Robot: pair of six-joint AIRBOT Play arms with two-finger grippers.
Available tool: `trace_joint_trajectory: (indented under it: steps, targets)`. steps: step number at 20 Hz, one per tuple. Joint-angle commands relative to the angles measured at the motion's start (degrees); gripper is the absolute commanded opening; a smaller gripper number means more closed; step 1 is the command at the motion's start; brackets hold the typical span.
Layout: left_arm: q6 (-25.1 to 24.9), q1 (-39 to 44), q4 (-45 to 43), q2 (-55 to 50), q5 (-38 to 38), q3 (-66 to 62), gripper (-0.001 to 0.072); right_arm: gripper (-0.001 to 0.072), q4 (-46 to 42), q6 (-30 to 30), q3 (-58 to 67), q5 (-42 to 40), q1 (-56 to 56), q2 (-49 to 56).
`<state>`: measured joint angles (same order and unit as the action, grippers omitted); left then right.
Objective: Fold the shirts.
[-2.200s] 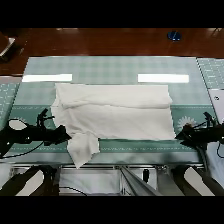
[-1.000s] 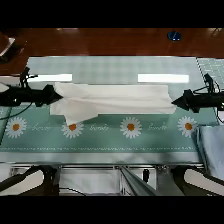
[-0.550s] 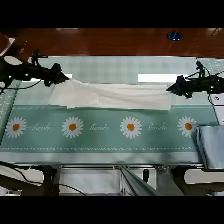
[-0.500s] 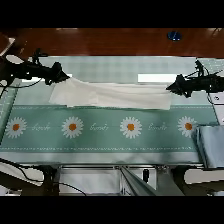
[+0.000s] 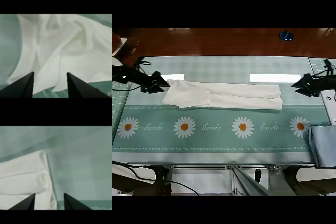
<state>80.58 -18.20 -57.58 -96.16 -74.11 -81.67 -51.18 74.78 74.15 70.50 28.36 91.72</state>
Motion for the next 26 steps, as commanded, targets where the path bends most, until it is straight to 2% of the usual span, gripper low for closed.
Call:
trace_joint_trajectory:
  steps: [1,3,5,7,10,14,15,16,17,18,19,22,26]
  targets:
    - [-0.6,-4.5,-0.9,11.6,12.7,11.5,0.0507,0.0411,-4.6,1.9,-2.8,0.6,3.4,-0.8]
    - [-0.3,-3.5,5.8,20.2,21.0,24.1,0.0507,0.0411,-2.8,2.1,-7.3,-3.9,1.9,-0.7]
    - [-2.0,-1.0,11.6,26.5,21.7,34.1,0.0507,0.0411,-0.1,2.8,-8.7,-4.5,-0.3,1.4]
    - [-4.3,2.4,13.5,30.6,22.1,39.5,0.0507,0.0411,4.2,0.9,-8.7,-3.8,-2.7,3.7]
    - [-4.3,6.9,14.4,32.4,22.1,39.8,0.0507,0.0411,5.9,0.1,-7.9,-4.3,-6.5,5.9]
    - [-10.0,10.4,23.1,32.3,23.6,38.8,0.0506,0.0394,6.7,0.7,-6.6,-4.6,-10.7,8.1]
    - [-11.1,11.2,24.8,32.3,24.1,38.8,0.0506,0.0349,7.3,0.3,-6.6,-4.8,-11.6,8.1]
    - [-11.2,12.0,25.7,32.3,24.4,38.8,0.0504,0.0168,7.8,-0.5,-6.6,-4.4,-12.2,8.0]
    - [-11.2,12.8,25.9,32.3,24.4,38.8,0.0484,0.0023,8.3,-2.0,-6.6,-3.3,-12.5,7.5]
    - [-11.2,13.6,25.9,32.3,24.4,38.8,0.0289,0.0021,8.0,-3.2,-6.6,-2.1,-12.5,6.3]
    - [-11.2,14.6,25.9,32.3,24.6,38.8,0.0011,0.002,6.3,-3.6,-6.6,-0.8,-12.5,4.3]
    - [-13.4,19.8,26.6,31.8,26.8,38.3,0.0018,0.002,-2.3,-3.0,-9.2,-0.7,-12.5,-7.3]
    - [-13.5,32.4,26.6,25.6,34.1,33.4,0.0017,0.002,-6.4,-0.5,-19.6,-3.4,-12.5,-29.5]
